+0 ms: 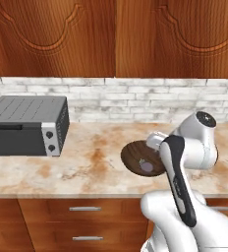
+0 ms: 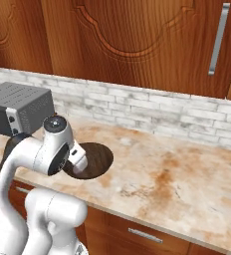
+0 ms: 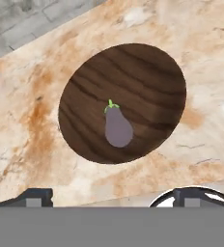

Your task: Take the peach, potato, and eggplant from the freezer and place them in the bowl on the counter.

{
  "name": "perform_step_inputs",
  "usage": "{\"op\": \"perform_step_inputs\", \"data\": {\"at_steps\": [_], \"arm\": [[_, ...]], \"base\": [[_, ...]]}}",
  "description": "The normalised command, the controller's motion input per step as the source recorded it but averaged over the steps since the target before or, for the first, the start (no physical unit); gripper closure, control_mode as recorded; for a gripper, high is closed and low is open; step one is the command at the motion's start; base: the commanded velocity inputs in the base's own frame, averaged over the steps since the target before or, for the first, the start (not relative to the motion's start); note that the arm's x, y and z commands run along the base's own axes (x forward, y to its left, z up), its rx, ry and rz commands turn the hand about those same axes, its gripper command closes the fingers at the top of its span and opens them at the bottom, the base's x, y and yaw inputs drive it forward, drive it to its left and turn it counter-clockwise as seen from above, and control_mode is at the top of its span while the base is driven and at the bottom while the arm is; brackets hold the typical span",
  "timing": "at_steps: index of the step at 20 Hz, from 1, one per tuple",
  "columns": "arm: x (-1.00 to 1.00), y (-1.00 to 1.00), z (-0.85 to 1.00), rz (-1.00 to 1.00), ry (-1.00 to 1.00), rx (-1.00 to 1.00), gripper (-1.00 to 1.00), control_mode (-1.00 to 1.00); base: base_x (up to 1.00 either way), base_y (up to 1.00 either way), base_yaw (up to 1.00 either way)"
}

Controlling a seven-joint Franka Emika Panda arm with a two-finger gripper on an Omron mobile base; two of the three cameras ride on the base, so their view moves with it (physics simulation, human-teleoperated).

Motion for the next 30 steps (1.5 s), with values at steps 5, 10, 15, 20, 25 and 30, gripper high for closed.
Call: {"op": "perform_step_inputs", "data": {"at_steps": [5,10,15,20,25,30], "arm": [[-1.00,0.00,0.84,0.00,-0.06,-0.05,-1.00,-1.00],[-1.00,0.00,0.74,0.06,-0.01,-0.22,-1.00,-1.00],[-0.80,0.00,0.61,0.08,-0.07,-0.17,-1.00,-1.00],[-0.57,0.00,0.58,0.12,-0.22,-0.07,-1.00,-1.00],[-0.48,0.00,0.54,0.10,-0.19,-0.04,-1.00,1.00],[0.00,0.00,0.00,0.00,0.00,0.00,-1.00,1.00]], "base": [[0.00,0.00,0.00],[0.00,0.00,0.00],[0.00,0.00,0.00],[0.00,0.00,0.00],[-0.15,0.00,0.03],[-0.86,0.18,0.12]]}}
